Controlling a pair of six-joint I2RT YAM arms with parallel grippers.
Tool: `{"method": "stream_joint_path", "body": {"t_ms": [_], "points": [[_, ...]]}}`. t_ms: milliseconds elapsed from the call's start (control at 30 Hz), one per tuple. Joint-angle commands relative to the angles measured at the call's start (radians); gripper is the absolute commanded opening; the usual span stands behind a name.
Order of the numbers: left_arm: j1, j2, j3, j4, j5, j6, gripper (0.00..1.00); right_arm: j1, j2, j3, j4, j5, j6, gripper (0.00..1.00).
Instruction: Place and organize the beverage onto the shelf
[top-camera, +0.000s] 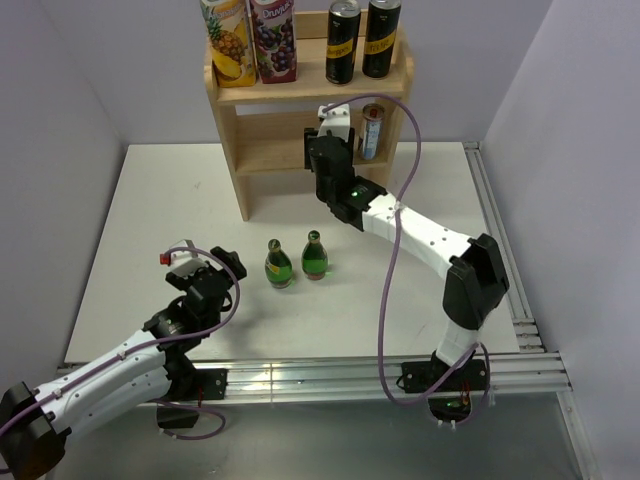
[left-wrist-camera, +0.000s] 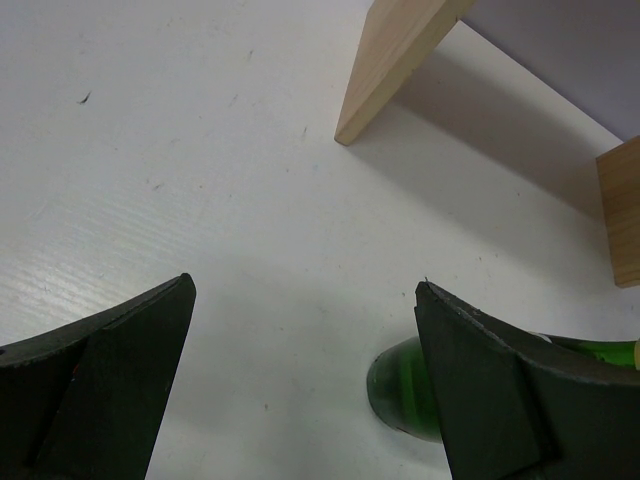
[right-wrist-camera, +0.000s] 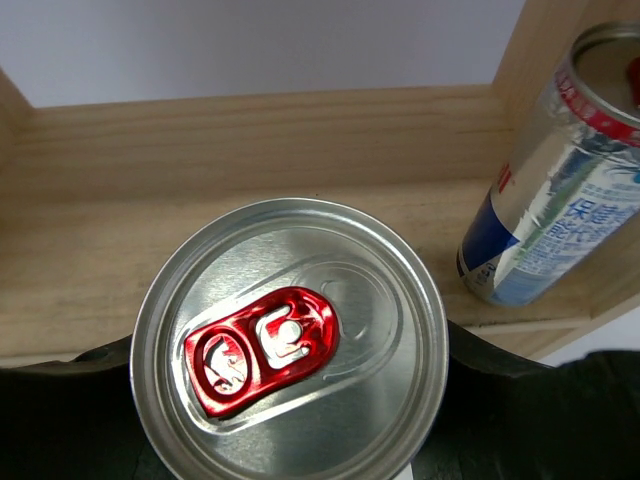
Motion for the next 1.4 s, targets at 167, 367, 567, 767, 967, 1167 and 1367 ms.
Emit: {"method": "stream_joint_path", "body": {"t_ms": [167,367,567,767,967,1167,1367], "points": [[0.003,-0.020,0.011,0.012,0.000,0.000,0.99,-0.067,0.063,0.164,0.042,0.024,-0.020,0.00],[0.003,-0.014,0.013,0.017,0.001,0.005,0.99,-0.092,0.092,0.189,0.050,0.036,-0.025,0.00],[0.003,-0.017,0.013,0.019,0.005,0.005,0.99,-0.113,0.128,0.192,0.070,0.042,-0.025,0.00],[0.003,-0.018,0.013,0.019,0.005,0.005,0.99,-0.139,0.178,0.239,0.059,0.036,-0.002,0.00],[0.003,-0.018,0.013,0.014,0.003,0.005,0.99,-0.145,0.201,0.264,0.058,0.053,-0.013,0.00],[0.003,-0.024,0.011,0.012,0.001,0.003,0.99,-0.149,0.200,0.247,0.041,0.056,0.004,0.00],[0.003,-0.026,0.011,0.012,-0.002,0.002,0.99,-0.149,0.189,0.229,0.015,0.058,0.016,0.44]]}}
